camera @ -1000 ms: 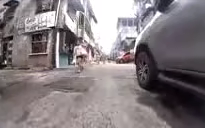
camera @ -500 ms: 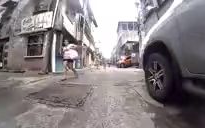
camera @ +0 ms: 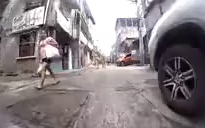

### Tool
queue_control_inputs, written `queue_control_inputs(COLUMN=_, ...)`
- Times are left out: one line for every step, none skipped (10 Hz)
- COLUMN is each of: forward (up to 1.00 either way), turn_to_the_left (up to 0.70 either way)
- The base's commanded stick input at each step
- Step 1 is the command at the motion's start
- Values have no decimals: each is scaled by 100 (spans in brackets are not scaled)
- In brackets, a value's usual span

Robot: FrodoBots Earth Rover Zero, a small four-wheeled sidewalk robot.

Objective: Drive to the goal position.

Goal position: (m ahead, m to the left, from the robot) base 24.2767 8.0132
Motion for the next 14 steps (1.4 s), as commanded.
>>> queue_control_inputs(forward=100, turn_to_the_left=-27)
queue_control_inputs(forward=100, turn_to_the_left=-6)
queue_control_inputs(forward=100, turn_to_the_left=0)
queue_control_inputs(forward=100, turn_to_the_left=0)
queue_control_inputs(forward=100, turn_to_the_left=0)
queue_control_inputs(forward=100, turn_to_the_left=0)
queue_control_inputs(forward=100, turn_to_the_left=0)
queue_control_inputs(forward=100, turn_to_the_left=0)
queue_control_inputs(forward=100, turn_to_the_left=0)
queue_control_inputs(forward=100, turn_to_the_left=0)
queue_control_inputs(forward=100, turn_to_the_left=0)
queue_control_inputs(forward=100, turn_to_the_left=0)
queue_control_inputs(forward=100, turn_to_the_left=0)
queue_control_inputs(forward=100, turn_to_the_left=0)
